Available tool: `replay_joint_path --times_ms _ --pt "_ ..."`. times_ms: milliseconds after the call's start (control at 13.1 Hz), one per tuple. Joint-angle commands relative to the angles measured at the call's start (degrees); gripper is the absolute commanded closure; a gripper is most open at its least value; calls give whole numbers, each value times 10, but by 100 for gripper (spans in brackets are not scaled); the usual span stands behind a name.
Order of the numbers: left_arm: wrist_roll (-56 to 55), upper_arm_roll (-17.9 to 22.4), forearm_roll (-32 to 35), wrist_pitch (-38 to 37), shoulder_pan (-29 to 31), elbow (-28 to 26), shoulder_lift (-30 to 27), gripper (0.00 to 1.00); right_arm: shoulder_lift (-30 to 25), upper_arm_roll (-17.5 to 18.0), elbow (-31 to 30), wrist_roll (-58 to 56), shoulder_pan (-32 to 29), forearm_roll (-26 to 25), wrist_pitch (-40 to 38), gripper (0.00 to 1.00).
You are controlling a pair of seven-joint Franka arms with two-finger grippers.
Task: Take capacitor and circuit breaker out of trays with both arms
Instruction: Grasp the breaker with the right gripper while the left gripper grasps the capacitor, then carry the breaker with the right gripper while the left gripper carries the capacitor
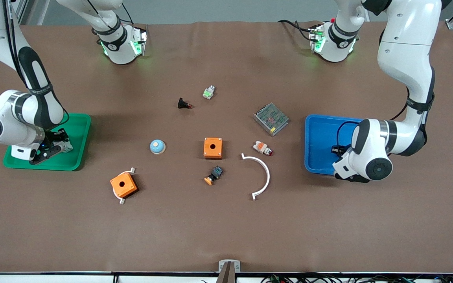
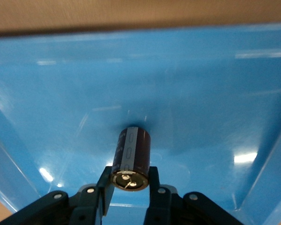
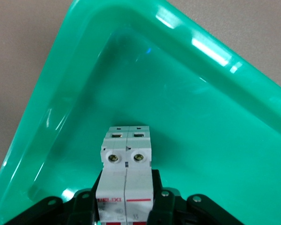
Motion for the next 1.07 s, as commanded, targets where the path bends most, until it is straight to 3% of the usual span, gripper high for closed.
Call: replay_joint_path --times_ms 0,229,458,686,839,992 --pt "-48 -4 -38 -6 -31 74 -3 97 -20 7 26 2 -1 0 -63 97" --pt "-121 -5 -104 -4 -58 151 23 99 -24 6 122 7 30 38 -201 97" --pt "-208 -5 -158 12 -93 213 46 99 -24 6 176 79 78 55 -268 97" --pt "-311 -5 -194 112 -151 220 69 99 -24 7 212 218 145 66 -318 97" --pt "-383 -5 -194 163 -190 242 106 99 -24 6 245 304 192 118 -369 97" --pt "-429 -5 -194 208 -216 247 124 99 -24 6 252 400 244 134 -373 97"
